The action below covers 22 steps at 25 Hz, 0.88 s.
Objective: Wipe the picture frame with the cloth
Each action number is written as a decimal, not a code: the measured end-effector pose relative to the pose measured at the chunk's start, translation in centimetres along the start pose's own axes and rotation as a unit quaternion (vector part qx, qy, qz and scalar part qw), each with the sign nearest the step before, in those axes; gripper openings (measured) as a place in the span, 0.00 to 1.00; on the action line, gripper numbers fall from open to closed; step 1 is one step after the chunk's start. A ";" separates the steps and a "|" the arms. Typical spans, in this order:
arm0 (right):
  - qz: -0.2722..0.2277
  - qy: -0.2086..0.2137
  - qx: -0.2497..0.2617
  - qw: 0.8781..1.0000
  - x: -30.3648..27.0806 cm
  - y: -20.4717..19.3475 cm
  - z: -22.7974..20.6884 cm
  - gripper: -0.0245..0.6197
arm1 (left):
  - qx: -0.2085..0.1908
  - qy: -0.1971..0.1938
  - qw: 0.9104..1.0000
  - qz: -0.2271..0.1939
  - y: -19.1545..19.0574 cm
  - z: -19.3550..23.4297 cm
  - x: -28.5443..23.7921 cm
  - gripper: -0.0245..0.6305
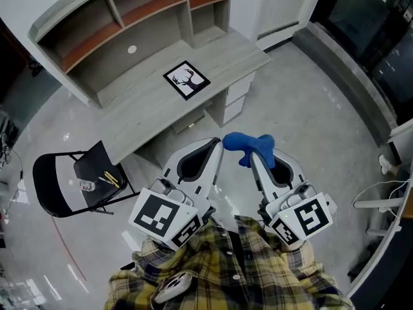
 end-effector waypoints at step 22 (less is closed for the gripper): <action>0.031 0.045 -0.024 0.998 -22.7 -0.5 -11.4 0.10 | 0.020 0.078 0.997 0.012 7.3 18.6 -12.2 0.04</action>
Point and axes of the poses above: the fingertips, and each gripper's own axes: x backward along the fingers, z to its left, y out of its top, the point moved 7 cm from there along x, backward along the fingers, and after that the axes turned 11 degrees about x, right-handed, at the moved point
